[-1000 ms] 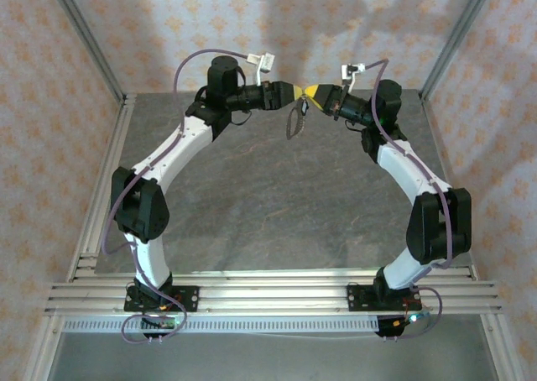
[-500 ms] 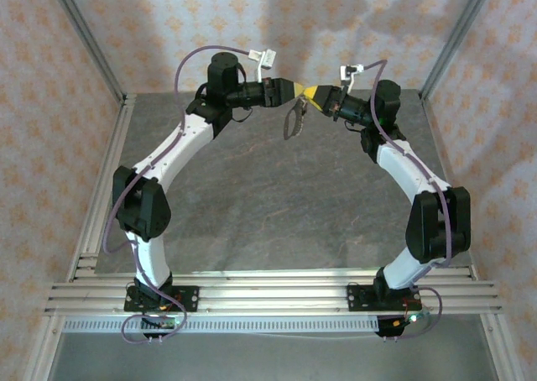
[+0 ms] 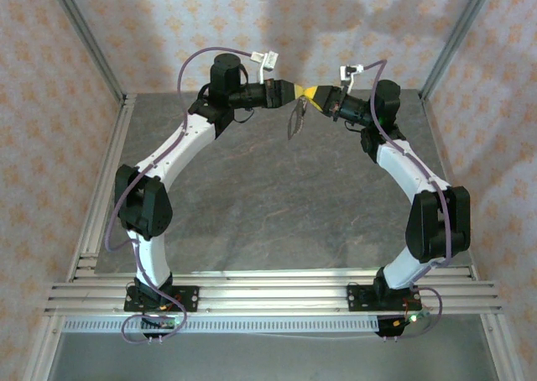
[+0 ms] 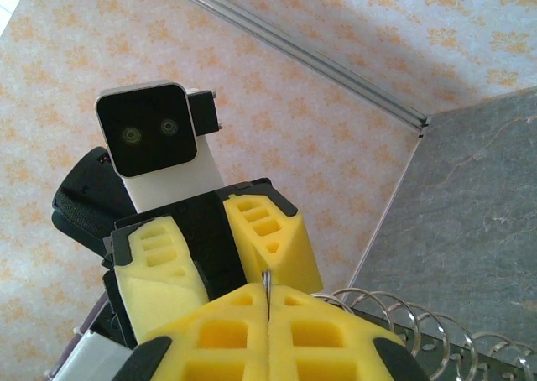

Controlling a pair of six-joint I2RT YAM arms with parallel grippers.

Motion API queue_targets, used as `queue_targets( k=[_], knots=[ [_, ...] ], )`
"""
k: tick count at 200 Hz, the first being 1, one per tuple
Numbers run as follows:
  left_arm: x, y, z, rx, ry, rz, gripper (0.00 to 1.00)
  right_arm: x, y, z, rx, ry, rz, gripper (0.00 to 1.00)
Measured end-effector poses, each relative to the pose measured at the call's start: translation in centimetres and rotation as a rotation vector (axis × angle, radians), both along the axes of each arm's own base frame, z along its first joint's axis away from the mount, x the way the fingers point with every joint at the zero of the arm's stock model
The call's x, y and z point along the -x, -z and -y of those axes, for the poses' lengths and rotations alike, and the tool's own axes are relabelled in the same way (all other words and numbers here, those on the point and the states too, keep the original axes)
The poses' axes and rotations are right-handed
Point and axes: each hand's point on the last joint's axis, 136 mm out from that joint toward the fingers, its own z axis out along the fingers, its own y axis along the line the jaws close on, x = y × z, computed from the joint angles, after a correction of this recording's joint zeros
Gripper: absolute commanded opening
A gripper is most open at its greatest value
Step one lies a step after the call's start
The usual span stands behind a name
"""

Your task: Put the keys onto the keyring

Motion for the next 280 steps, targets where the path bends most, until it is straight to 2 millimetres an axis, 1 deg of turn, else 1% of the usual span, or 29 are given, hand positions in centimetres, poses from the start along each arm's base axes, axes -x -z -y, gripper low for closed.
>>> queue_targets(
  k=[55, 63, 78, 102, 114, 122, 129, 140, 159, 181, 200, 217, 241, 263, 280],
  knots=[
    [0.0, 0.1, 0.0, -0.003, -0.001, 0.002, 0.13, 0.0, -0.1, 0.0, 0.000, 0.000, 0.002, 0.00],
    [0.0, 0.1, 0.0, -0.004, -0.002, 0.002, 0.10, 0.0, -0.1, 0.0, 0.000, 0.000, 0.002, 0.00],
    [-0.1, 0.2, 0.0, -0.006, -0.006, -0.003, 0.00, 0.0, -0.1, 0.0, 0.000, 0.000, 0.002, 0.00],
    [-0.1, 0.2, 0.1, -0.009, -0.010, 0.001, 0.00, -0.1, -0.1, 0.1, 0.000, 0.003, 0.001, 0.00],
    [-0.1, 0.2, 0.2, -0.010, -0.015, 0.001, 0.00, -0.1, 0.0, 0.2, 0.000, 0.006, -0.002, 0.15],
    [-0.2, 0.2, 0.2, -0.011, -0.020, 0.002, 0.00, -0.2, 0.0, 0.2, 0.003, 0.014, -0.002, 0.24],
    [-0.1, 0.3, 0.4, -0.011, -0.020, 0.002, 0.00, -0.3, 0.0, 0.3, 0.003, 0.025, -0.008, 0.28],
    [0.0, 0.4, 0.7, -0.007, -0.019, 0.004, 0.00, -0.4, 0.1, 0.6, 0.004, 0.051, -0.017, 0.32],
    [0.1, 0.8, 1.1, 0.002, -0.018, -0.001, 0.00, 0.0, 0.3, 1.5, 0.006, 0.111, -0.025, 0.34],
    [0.0, 1.8, 1.3, 0.006, -0.030, -0.026, 0.00, 1.1, 0.1, 2.5, 0.005, 0.175, -0.018, 0.35],
    [-0.1, 2.5, 1.3, 0.016, -0.040, -0.049, 0.00, 1.8, 0.0, 3.0, 0.003, 0.212, -0.008, 0.36],
    [-0.3, 2.8, 1.2, 0.026, -0.054, -0.061, 0.00, 2.1, 0.3, 3.3, 0.005, 0.236, -0.009, 0.36],
    [-0.4, 2.5, 1.1, 0.045, -0.065, -0.062, 0.00, 2.3, 1.2, 3.4, 0.019, 0.255, -0.015, 0.38],
    [-0.3, 1.7, 1.1, 0.060, -0.068, -0.053, 0.00, 2.5, 2.1, 2.7, 0.043, 0.249, -0.027, 0.38],
    [-0.2, 1.2, 1.0, 0.070, -0.069, -0.045, 0.00, 2.7, 2.4, 2.2, 0.059, 0.243, -0.023, 0.38]
  ],
)
